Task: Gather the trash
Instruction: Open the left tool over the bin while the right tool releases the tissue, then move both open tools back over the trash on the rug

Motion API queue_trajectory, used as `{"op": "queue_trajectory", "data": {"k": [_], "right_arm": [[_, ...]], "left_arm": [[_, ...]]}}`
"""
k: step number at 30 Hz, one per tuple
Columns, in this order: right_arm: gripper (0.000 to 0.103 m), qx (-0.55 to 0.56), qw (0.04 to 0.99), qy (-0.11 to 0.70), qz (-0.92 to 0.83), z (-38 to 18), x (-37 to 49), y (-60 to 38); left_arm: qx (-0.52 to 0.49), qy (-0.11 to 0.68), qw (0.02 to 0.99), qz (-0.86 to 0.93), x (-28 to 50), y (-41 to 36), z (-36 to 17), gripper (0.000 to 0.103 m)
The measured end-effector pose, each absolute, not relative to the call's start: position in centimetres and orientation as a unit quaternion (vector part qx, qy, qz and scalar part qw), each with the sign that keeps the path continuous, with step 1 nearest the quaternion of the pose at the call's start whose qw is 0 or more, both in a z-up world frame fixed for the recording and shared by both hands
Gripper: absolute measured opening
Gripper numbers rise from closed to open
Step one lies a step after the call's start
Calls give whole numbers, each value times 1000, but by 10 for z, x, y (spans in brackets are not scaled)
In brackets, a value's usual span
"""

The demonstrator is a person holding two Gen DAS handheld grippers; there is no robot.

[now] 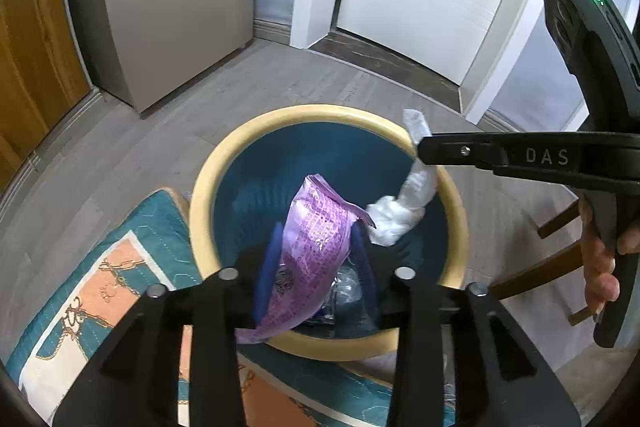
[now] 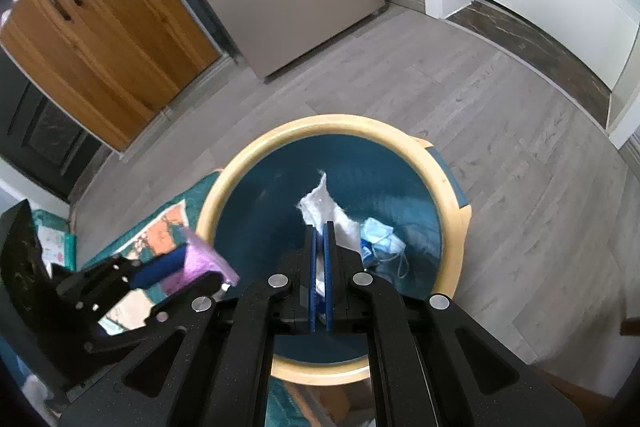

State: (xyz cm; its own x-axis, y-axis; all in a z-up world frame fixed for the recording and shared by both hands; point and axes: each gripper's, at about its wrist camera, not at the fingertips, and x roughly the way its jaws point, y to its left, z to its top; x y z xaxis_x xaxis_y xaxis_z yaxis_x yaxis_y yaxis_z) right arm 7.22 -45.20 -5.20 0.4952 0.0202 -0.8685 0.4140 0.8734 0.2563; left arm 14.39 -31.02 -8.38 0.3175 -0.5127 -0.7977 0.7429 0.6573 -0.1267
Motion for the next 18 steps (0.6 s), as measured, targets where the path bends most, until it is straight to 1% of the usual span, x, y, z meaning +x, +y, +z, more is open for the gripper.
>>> {"op": "queue_trajectory", "data": {"k": [2,4,8,11,13,15,17,18], "right_arm": [[5,224,834,490,-117,-52,72,-452],[5,220,834,492,-117,-52,73,-450],[5,217,835,491,-120,-51,73,-449],[5,214,833,495,-122,-53,73,-447],[10,213,832,497,-122,-54,73,-447],[25,210,833,497,-122,-53,72,-445],[29,206,835,495,-122,-50,71,-445],[32,203,837,494,-123,-49,70,-445]], "left_arm": [[128,435,802,-389,147,-305,-84,42],[129,434,804,-385,149,-303,-85,50],[128,430,807,-384,148,-300,-81,52],[129,426,810,-383,146,-298,-76,56],[130,423,811,-382,144,-296,-72,57],[128,422,814,-379,143,-292,-69,59],[129,420,817,-374,142,-287,-65,62],[131,418,819,-371,142,-283,-63,64]]}}
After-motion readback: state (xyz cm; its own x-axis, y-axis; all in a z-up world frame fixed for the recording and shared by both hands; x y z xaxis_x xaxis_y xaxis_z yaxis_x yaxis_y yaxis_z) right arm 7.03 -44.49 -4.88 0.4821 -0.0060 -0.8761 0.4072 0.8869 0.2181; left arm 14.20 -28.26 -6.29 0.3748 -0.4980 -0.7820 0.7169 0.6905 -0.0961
